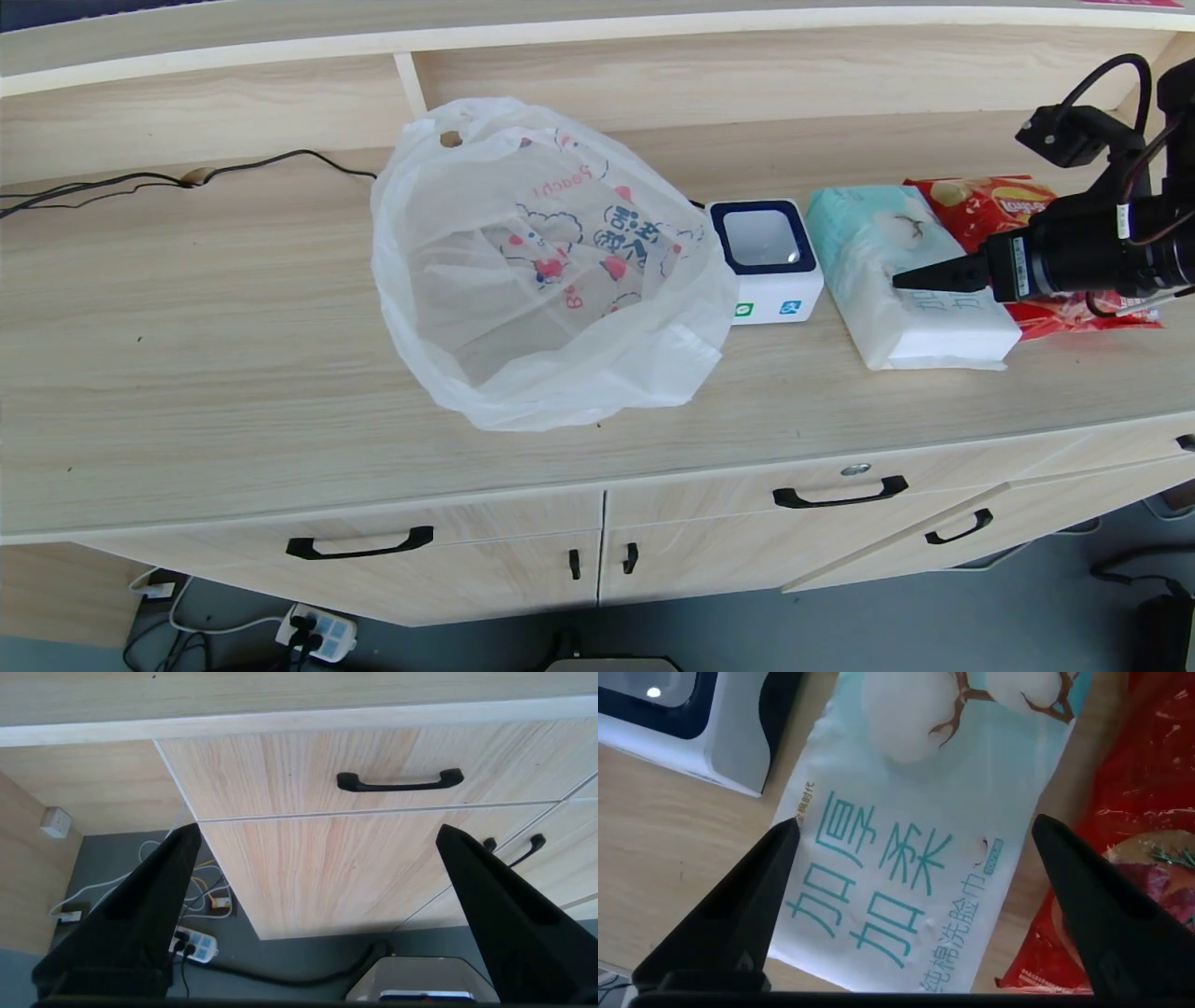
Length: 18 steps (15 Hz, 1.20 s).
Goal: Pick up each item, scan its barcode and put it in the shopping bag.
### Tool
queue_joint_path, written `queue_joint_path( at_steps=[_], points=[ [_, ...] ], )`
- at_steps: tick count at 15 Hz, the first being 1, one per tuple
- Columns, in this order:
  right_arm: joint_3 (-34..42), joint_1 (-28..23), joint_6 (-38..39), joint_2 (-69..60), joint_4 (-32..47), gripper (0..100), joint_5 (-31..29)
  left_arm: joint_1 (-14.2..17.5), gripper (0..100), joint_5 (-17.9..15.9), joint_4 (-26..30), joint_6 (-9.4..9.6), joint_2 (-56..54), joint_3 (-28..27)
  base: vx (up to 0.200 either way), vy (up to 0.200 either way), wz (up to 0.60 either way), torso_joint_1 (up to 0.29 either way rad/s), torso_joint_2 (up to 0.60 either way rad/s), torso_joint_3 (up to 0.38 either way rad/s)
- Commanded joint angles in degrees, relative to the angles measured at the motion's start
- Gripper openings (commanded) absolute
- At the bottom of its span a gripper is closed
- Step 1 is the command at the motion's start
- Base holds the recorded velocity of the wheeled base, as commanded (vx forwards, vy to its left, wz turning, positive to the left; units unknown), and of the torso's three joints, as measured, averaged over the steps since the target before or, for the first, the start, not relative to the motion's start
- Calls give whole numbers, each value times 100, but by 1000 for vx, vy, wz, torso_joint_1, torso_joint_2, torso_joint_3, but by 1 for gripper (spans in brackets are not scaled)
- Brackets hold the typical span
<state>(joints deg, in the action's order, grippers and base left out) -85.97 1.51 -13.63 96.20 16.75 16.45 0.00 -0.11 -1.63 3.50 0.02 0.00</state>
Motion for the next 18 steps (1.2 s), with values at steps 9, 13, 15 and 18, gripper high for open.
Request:
queue_joint_path(
  at_steps=[9,13,15,18],
  points=[
    [-561,367,-35,75,768,100,-687,0,100,-7,-12,19,-2,0,0,0,0,0,0,0],
    [-667,429,-166,163,786,100,-827,0,100,-7,-12,19,-2,0,0,0,0,0,0,0],
    [-816,543,-158,171,804,100,-845,0,100,-7,-12,19,-2,0,0,0,0,0,0,0],
    [-825,640,-158,189,962,100,-853,0,100,-7,-12,19,-2,0,0,0,0,0,0,0]
  ],
)
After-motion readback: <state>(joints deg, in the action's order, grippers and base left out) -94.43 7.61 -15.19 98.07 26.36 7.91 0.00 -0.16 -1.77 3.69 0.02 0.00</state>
